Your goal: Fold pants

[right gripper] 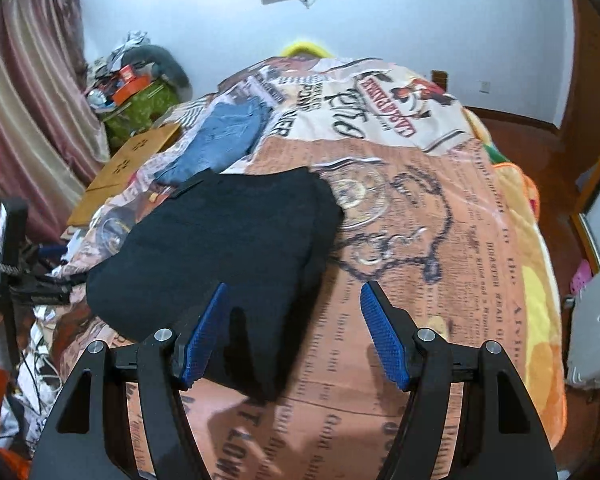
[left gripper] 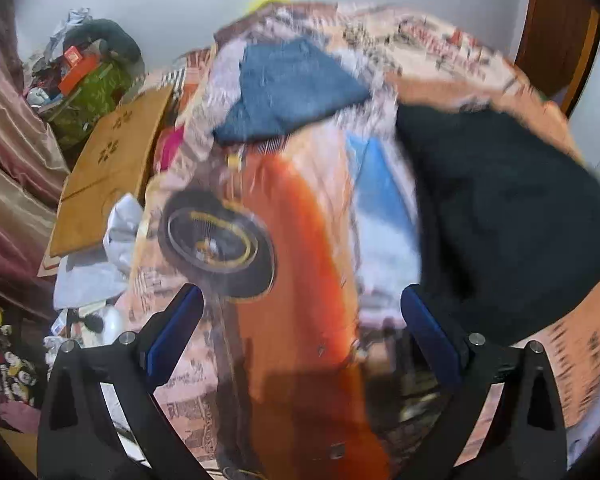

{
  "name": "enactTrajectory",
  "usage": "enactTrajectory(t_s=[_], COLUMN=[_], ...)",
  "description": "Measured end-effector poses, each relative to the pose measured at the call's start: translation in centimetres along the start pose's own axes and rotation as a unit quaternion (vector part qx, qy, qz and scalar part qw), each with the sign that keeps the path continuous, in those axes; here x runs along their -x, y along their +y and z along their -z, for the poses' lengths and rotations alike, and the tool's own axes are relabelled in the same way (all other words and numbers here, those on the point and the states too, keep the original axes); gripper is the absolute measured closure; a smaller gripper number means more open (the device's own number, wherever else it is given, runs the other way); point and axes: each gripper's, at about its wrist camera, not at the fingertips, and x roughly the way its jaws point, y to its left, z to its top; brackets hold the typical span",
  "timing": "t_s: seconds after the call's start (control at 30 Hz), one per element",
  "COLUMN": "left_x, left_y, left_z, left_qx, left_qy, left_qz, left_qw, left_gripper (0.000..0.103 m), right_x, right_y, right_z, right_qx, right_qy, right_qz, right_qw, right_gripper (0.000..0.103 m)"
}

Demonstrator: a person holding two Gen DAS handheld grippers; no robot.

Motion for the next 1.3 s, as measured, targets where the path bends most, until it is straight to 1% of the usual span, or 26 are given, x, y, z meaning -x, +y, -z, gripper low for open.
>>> enactTrajectory(t_s=[0.1, 0.13, 0.2, 0.23, 0.3, 0.37, 0.43, 0.53, 0.6, 0.67, 0.73, 0.8, 0.87, 0.93, 1.03, 1.1, 1.2, 1.23, 1.27, 1.3], left_x=[1.1, 0.9, 0.1, -0.6, -1.9, -2.6, -2.4, -1.8, -1.2, -0.2, 0.6, 1.0, 1.0, 0.7, -0.4, -1.3, -3.2, -3.8, -4.4, -5.1], left_y=[-0.9, -1.6, -2.8, -3.7, -5.0, -5.4, -5.0, -4.6, -4.4, -4.3, -4.0, -3.9, -4.0, -4.2, -4.6, -4.8, -5.3, -5.4, -5.6, -5.7], left_z=[-1.3, -1.7, -1.8, -1.7, -0.8, 0.4, 1.1, 1.0, 0.5, -0.1, -1.0, -1.9, -3.3, -4.8, -7.3, -8.6, -10.6, -11.0, -11.5, -11.9], left_qx=[0.011, 0.009, 0.001, -0.008, -0.027, -0.02, -0.004, -0.012, -0.021, -0.023, -0.023, -0.024, -0.025, -0.028, -0.027, -0.027, -0.025, -0.026, -0.027, -0.027], left_qy=[-0.022, -0.02, -0.012, -0.005, 0.002, -0.004, -0.013, -0.012, -0.014, -0.024, -0.041, -0.052, -0.061, -0.064, -0.066, -0.064, -0.059, -0.056, -0.051, -0.044], left_qz=[0.038, 0.057, 0.071, 0.068, 0.045, 0.041, 0.045, 0.046, 0.04, 0.03, 0.023, 0.024, 0.026, 0.026, 0.037, 0.044, 0.063, 0.072, 0.081, 0.089], left_qw=[0.999, 0.9981, 0.9974, 0.9976, 0.9986, 0.999, 0.9989, 0.9988, 0.9989, 0.999, 0.9986, 0.9981, 0.9975, 0.9972, 0.9968, 0.9966, 0.996, 0.9955, 0.995, 0.9947], left_gripper=[0.002, 0.002, 0.002, 0.002, 0.002, 0.002, 0.002, 0.002, 0.002, 0.002, 0.002, 0.002, 0.002, 0.002, 0.002, 0.002, 0.002, 0.003, 0.006, 0.015], right_x=[-1.1, -1.4, -2.0, -2.2, -2.3, -2.0, -1.4, -0.8, -0.3, 0.2, 0.8, 1.1, 0.9, 0.5, -0.6, -1.5, -3.4, -4.2, -4.9, -5.6], right_y=[1.0, 1.3, 1.4, 1.4, 1.0, 0.7, 0.6, 0.0, -0.6, -1.0, -1.5, -1.7, -1.7, -1.5, -1.2, -1.2, -1.6, -1.7, -1.9, -2.0], right_z=[0.3, 0.5, 0.9, 1.1, 1.5, 1.9, 2.2, 2.4, 2.2, 1.9, 1.3, 0.4, -0.5, -1.7, -3.2, -4.1, -5.3, -5.7, -6.0, -6.3], right_qx=[0.012, 0.016, 0.018, 0.015, 0.007, 0.003, 0.006, 0.002, -0.009, -0.019, -0.028, -0.033, -0.025, -0.011, 0.014, 0.023, 0.027, 0.026, 0.027, 0.028], right_qy=[0.01, 0.014, 0.017, 0.02, 0.026, 0.028, 0.024, 0.025, 0.026, 0.021, 0.005, -0.009, -0.016, -0.022, -0.032, -0.032, -0.023, -0.017, -0.014, -0.009], right_qz=[-0.007, -0.007, -0.008, -0.008, -0.011, -0.014, -0.011, -0.005, -0.006, 0.001, -0.001, -0.005, -0.006, -0.002, -0.002, -0.003, -0.017, -0.023, -0.028, -0.031], right_qw=[1.0, 1.0, 1.0, 1.0, 1.0, 1.0, 1.0, 1.0, 1.0, 1.0, 1.0, 0.999, 1.0, 1.0, 0.999, 0.999, 0.999, 0.999, 0.999, 0.999], right_gripper=[0.038, 0.038, 0.038, 0.038, 0.038, 0.038, 0.038, 0.038, 0.038, 0.038, 0.038, 0.038, 0.038, 0.038, 0.038, 0.038, 0.038, 0.04, 0.044, 0.052])
